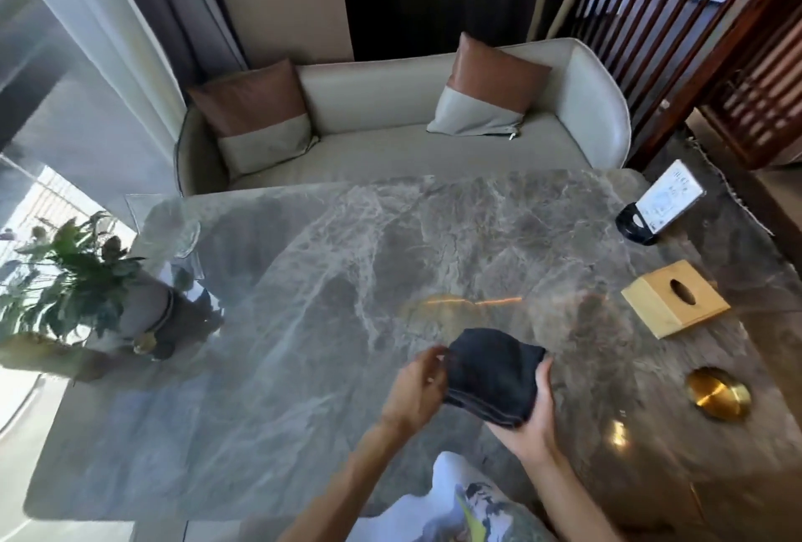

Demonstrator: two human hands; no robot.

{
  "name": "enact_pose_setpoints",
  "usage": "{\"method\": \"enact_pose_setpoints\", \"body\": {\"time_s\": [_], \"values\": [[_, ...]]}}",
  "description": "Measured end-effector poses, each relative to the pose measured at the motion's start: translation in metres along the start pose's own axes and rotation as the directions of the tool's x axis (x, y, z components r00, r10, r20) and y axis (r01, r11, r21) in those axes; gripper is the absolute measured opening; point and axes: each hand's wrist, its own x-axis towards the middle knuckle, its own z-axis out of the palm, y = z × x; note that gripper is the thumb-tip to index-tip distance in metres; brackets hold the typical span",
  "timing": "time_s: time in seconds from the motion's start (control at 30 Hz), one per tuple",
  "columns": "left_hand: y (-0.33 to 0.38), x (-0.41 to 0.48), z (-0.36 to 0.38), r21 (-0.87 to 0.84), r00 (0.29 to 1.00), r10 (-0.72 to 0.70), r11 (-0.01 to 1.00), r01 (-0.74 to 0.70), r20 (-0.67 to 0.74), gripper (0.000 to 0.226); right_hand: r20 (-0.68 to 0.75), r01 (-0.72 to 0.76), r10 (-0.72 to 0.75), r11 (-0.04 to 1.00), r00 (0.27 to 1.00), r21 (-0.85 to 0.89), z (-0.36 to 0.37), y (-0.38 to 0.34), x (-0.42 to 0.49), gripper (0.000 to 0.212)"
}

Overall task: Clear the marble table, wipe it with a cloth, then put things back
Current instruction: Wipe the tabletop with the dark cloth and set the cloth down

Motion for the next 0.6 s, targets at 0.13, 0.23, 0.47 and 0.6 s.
{"method": "enact_pose_setpoints", "body": {"time_s": [0.13,0.23,0.47,0.6], "values": [[-0.092,0.016,-0.036,0.112,0.972,-0.189,0.972,0.205,-0.136,0.04,-0.165,0.084,-0.093,0.995,0.982,-0.057,-0.008,0.024,0.012,0.063],[-0.162,0.03,-0.053,0.28,0.925,-0.271,0.896,0.344,-0.268,0.057,-0.286,0.167,-0.202,0.976,0.937,-0.141,-0.02,0.018,0.025,0.054],[-0.268,0.055,-0.067,0.405,0.882,-0.186,0.834,0.374,-0.432,0.075,-0.381,0.403,-0.576,0.8,0.723,-0.444,-0.051,-0.052,0.072,0.078],[-0.292,0.061,-0.068,0.373,0.896,-0.033,0.902,0.218,-0.443,0.072,-0.381,0.405,-0.705,0.676,0.598,-0.616,-0.062,-0.076,0.127,0.055]]}}
